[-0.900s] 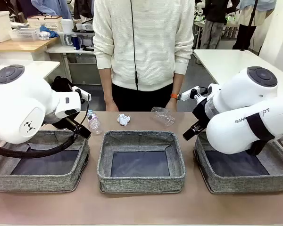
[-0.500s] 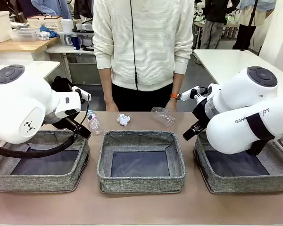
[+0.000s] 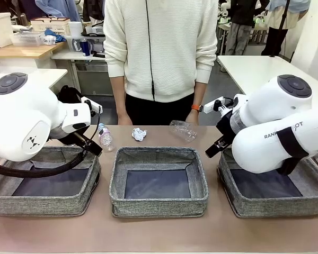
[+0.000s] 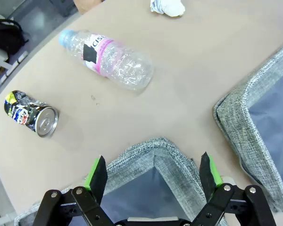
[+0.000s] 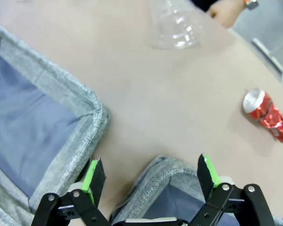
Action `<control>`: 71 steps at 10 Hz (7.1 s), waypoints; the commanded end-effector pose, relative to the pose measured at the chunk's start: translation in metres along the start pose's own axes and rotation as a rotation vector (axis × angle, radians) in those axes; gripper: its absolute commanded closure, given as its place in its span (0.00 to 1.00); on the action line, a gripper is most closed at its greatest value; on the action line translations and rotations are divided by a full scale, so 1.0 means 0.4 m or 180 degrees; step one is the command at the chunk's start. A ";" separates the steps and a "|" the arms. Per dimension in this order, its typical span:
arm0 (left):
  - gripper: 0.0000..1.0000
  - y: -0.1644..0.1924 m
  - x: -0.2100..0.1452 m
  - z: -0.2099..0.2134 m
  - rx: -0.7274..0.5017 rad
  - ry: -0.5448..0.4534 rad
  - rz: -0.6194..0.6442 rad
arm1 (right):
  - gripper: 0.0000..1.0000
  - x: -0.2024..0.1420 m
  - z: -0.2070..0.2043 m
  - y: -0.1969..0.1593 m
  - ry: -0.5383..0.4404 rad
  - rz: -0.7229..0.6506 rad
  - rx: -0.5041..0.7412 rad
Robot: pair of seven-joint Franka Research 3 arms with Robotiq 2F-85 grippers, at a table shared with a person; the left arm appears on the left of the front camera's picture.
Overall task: Sort the waste into the appropriate baskets.
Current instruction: Pick up the waste item pointed out by the person.
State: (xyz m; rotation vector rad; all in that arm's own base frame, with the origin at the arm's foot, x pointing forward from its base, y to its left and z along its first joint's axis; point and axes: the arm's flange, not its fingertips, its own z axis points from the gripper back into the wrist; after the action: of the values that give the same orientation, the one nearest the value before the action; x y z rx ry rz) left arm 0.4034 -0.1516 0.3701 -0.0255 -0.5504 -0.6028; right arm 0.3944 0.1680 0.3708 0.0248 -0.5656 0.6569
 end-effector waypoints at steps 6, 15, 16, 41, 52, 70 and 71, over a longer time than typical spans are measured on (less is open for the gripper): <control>0.00 0.005 0.030 0.089 -0.0168 -0.0094 -0.0169 | 0.00 0.029 0.084 -0.012 -0.0107 0.0019 0.0030; 0.00 -0.011 0.006 0.557 -0.0703 -0.0031 -0.0414 | 0.00 0.011 0.500 0.013 -0.0171 -0.0179 0.0247; 0.00 0.016 -0.005 0.556 -0.1365 0.0363 -0.0427 | 0.00 -0.007 0.514 -0.011 -0.0264 -0.0539 0.0784; 0.00 0.422 -0.478 0.490 -0.3916 -0.1329 0.1613 | 0.00 -0.393 0.601 -0.405 -0.1198 -0.2652 0.3024; 0.00 0.365 -0.253 0.366 -0.2291 -0.0023 0.1274 | 0.00 -0.393 0.601 -0.405 -0.1198 -0.2652 0.3024; 0.00 0.610 0.156 -0.150 0.0020 0.1004 0.3044 | 0.00 -0.393 0.601 -0.405 -0.1198 -0.2652 0.3024; 0.00 0.615 0.155 -0.179 -0.0072 0.0978 0.3037 | 0.00 -0.393 0.601 -0.405 -0.1198 -0.2652 0.3024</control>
State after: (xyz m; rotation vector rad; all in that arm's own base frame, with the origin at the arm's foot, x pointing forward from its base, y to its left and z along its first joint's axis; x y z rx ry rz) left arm 0.6062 0.0137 0.3714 -0.1905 -0.2066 0.3091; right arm 0.2682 -0.0982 0.5150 1.2149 -0.4896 0.0439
